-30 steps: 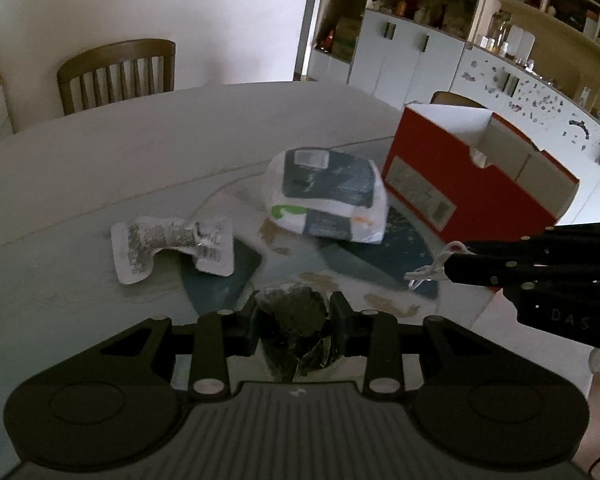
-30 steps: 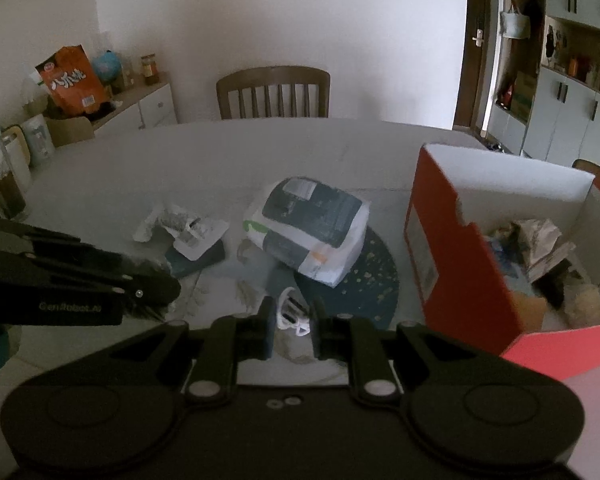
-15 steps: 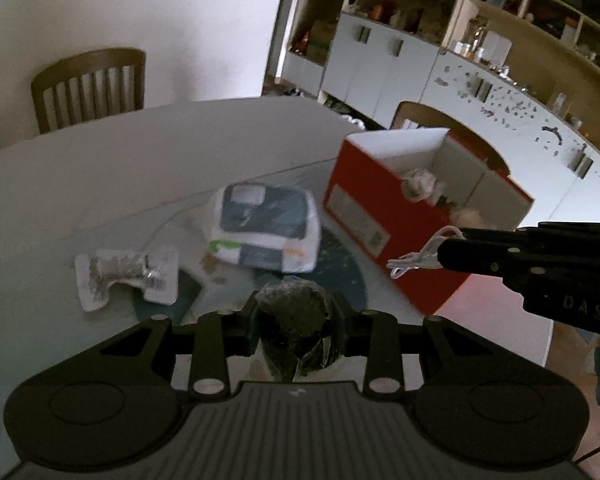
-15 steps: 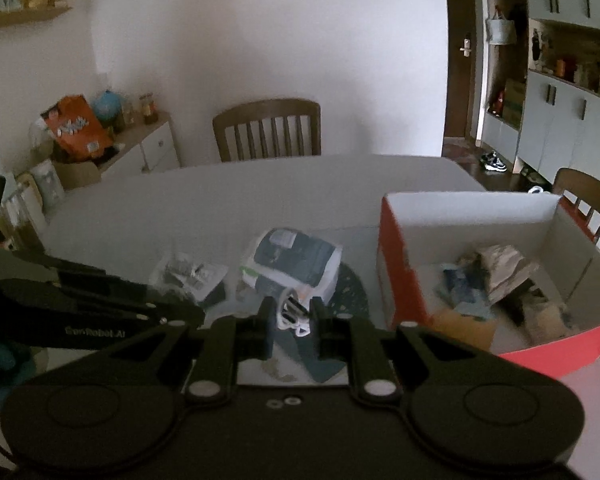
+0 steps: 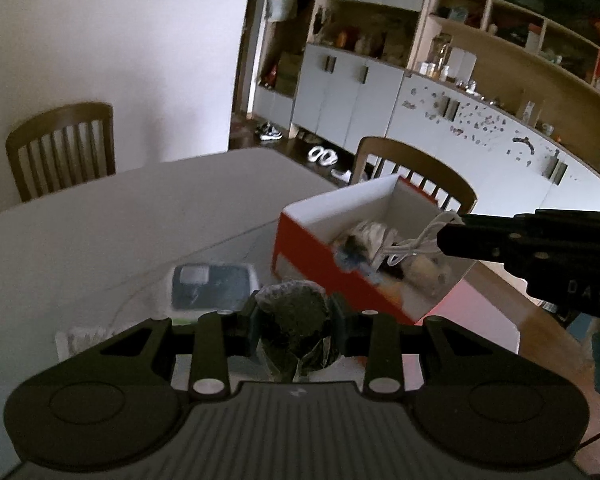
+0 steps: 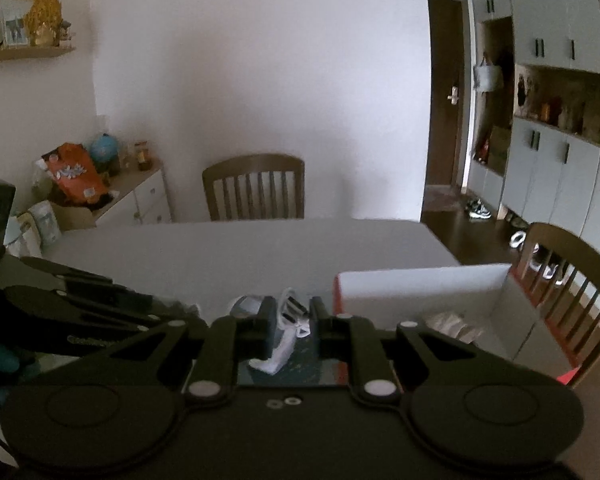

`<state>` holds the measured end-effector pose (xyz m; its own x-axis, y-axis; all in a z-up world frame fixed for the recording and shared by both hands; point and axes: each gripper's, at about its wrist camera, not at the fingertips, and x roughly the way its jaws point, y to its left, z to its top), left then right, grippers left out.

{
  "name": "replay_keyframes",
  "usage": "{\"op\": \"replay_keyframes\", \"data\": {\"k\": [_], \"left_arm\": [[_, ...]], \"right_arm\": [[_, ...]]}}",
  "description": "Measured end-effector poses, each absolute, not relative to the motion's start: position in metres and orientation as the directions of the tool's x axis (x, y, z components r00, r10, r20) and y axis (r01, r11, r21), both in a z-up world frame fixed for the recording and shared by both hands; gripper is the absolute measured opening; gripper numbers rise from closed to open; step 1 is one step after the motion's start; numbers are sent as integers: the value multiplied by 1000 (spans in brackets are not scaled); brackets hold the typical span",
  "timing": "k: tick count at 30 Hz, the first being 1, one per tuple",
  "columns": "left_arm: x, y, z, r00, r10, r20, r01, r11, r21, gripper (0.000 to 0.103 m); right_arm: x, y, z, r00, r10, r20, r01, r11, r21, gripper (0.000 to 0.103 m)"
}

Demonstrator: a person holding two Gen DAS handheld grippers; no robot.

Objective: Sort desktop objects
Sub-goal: 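Lift and carry the dark bag and cable with both tools over the shoebox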

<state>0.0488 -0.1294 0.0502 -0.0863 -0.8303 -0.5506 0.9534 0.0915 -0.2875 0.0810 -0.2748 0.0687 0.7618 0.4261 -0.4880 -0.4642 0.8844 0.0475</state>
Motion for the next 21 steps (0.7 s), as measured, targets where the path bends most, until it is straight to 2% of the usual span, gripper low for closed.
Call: {"op": "replay_keyframes", "data": {"k": [8, 21], "left_arm": [[18, -161, 73, -100, -840, -534, 963, 54, -265, 34], [-39, -236, 76, -124, -811, -572, 970, 23, -243, 34]], "right_arm": [[90, -311, 76, 788, 408, -462, -442, 896, 38, 16], [129, -374, 66, 763, 400, -508, -429, 901, 65, 16]]}}
